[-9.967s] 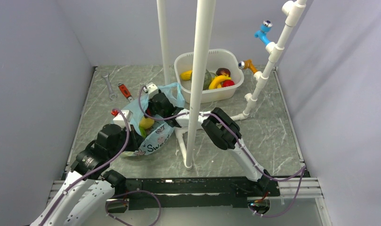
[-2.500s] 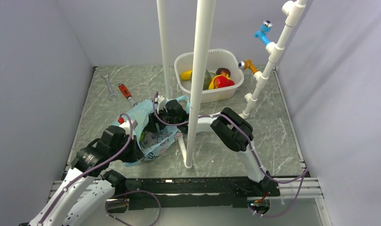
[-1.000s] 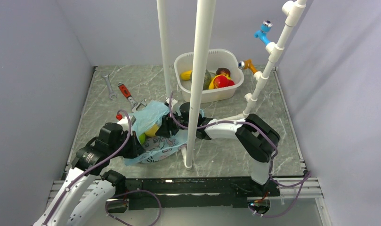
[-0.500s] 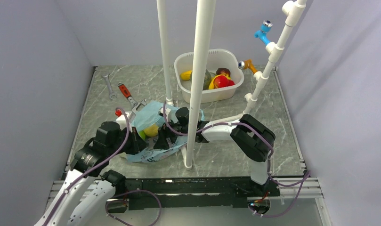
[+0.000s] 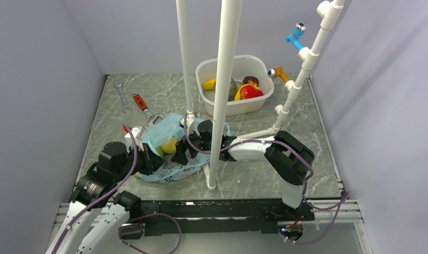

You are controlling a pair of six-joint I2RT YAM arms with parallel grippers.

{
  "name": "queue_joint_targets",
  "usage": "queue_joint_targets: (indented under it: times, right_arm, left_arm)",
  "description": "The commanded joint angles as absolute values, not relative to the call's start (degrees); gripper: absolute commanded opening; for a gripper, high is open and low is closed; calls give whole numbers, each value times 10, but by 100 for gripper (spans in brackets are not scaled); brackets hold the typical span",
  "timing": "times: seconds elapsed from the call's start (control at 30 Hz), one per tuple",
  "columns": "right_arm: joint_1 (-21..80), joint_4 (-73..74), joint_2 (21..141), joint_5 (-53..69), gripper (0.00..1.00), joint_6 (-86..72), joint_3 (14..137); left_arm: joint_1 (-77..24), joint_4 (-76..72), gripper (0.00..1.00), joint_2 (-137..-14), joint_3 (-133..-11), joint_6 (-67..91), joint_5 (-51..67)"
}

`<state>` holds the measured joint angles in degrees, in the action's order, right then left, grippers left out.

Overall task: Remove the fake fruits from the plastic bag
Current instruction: Take out the fake fruit from the plastic bag.

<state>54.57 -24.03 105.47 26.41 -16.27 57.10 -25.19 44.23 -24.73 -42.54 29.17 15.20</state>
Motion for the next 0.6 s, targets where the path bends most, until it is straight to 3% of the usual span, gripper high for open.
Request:
queue_joint_targets:
  times: [0.0, 0.23, 0.57]
  right_arm:
    - [550, -259, 1039, 125, 99, -105, 619]
    - [551, -227, 1114, 47, 100, -46, 702]
    - [553, -199, 1209, 113, 100, 14, 779]
  left_arm:
    - [-249, 477, 0, -245, -427, 278, 173]
    - [-250, 493, 0, -249, -428, 265, 176]
    - [-250, 487, 0, -255, -427, 272, 154]
